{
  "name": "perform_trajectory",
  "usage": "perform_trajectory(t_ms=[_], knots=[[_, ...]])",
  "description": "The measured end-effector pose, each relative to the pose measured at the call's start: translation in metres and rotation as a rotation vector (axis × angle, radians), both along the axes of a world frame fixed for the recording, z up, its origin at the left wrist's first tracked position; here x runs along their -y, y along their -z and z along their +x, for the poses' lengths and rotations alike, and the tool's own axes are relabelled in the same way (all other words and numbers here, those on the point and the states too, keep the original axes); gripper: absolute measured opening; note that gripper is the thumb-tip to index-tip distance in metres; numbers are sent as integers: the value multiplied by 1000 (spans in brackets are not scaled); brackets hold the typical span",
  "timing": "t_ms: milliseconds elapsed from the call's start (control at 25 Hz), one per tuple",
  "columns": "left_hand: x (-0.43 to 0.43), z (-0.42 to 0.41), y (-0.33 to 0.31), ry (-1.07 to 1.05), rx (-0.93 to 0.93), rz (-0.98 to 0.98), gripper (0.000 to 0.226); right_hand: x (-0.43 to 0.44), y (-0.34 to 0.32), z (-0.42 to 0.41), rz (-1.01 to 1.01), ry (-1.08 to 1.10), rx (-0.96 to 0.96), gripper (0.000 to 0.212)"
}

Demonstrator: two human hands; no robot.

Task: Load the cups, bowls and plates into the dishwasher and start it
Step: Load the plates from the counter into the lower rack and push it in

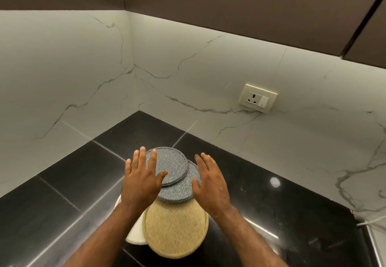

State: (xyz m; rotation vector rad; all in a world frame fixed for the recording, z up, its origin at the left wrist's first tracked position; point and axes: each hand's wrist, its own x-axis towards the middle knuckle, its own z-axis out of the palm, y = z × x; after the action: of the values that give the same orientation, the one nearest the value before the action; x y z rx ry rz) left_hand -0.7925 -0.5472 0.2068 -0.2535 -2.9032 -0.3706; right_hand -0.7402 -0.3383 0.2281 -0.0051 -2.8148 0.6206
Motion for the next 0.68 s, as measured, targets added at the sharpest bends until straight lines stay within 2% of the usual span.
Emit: perform_trajectory(t_ms=[240,400,560,680], knots=[[-5,-52,45,-148,145,15,68,9,43,-56,-65,62,188,74],[-7,-70,55,-285,244,149,65,5,64,-78,-153,184,356,78],[-6,-90,63,-430,422,283,78,-4,82,-94,-242,353,510,85],[-6,-105,67,-600,526,436,69,-13,88,-104,-410,429,575,88]])
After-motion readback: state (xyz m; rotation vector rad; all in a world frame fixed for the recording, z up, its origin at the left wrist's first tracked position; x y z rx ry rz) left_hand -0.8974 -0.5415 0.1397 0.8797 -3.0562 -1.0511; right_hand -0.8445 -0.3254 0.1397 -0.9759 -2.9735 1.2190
